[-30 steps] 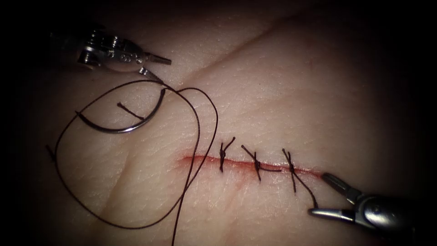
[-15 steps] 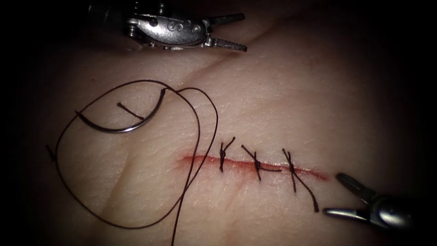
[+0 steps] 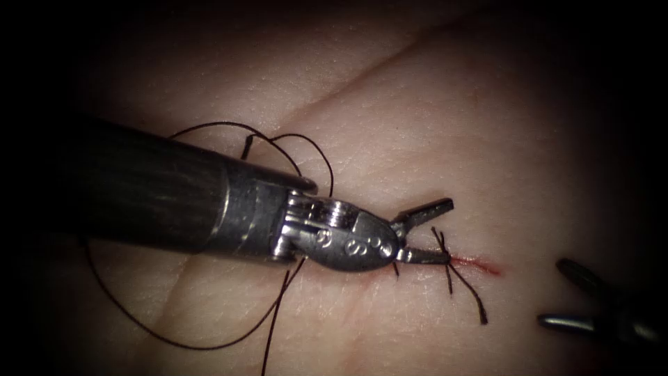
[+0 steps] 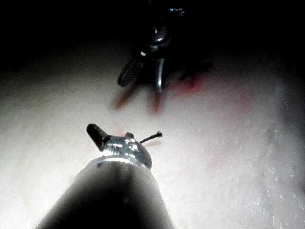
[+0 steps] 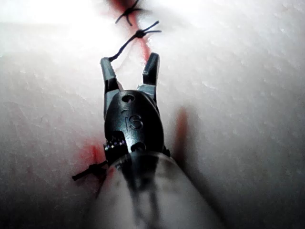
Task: Wound Closure
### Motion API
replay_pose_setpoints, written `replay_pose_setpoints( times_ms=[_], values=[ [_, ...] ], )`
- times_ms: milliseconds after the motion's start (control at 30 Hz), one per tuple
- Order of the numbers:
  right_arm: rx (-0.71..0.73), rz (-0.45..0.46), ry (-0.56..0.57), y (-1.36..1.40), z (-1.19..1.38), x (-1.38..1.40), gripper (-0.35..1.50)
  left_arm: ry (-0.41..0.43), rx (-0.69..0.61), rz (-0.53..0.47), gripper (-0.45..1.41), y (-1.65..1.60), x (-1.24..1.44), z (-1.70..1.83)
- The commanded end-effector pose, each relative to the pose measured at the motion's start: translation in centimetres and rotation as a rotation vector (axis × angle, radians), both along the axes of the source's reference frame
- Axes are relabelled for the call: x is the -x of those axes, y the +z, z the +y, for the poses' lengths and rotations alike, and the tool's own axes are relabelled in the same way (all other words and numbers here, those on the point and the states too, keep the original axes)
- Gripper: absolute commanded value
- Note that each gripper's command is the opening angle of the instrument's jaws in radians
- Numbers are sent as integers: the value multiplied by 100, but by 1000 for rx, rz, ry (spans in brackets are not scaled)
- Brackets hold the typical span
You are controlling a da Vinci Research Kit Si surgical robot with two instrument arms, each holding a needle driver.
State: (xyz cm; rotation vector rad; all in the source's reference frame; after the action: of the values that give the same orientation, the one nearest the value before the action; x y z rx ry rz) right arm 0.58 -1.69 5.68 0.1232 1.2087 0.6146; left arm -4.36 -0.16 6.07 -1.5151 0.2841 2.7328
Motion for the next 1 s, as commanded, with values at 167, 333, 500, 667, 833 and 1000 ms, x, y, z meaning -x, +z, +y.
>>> replay_pose_setpoints(
  times_ms=[167, 333, 500, 667, 833, 1000],
  values=[
    [-2, 1, -1, 6, -7, -6, 146, -16, 36, 41, 56, 18, 29, -46],
    [-5, -2, -7, 7, -6, -5, 146, -21, 81, 76, 56, 36, 55, -71],
    [-5, -3, -6, 8, -5, -6, 146, -16, 101, 89, 54, 44, 66, -74],
    [-4, -6, -2, 11, -4, -9, 146, -20, 134, 87, 51, 48, 69, -69],
    [-4, -10, -1, 12, -4, -13, 146, -19, 144, 95, 48, 47, 72, -68],
    [-3, -10, 0, 15, -4, -13, 148, -2, 165, 93, 43, 44, 78, -66]
  ],
)
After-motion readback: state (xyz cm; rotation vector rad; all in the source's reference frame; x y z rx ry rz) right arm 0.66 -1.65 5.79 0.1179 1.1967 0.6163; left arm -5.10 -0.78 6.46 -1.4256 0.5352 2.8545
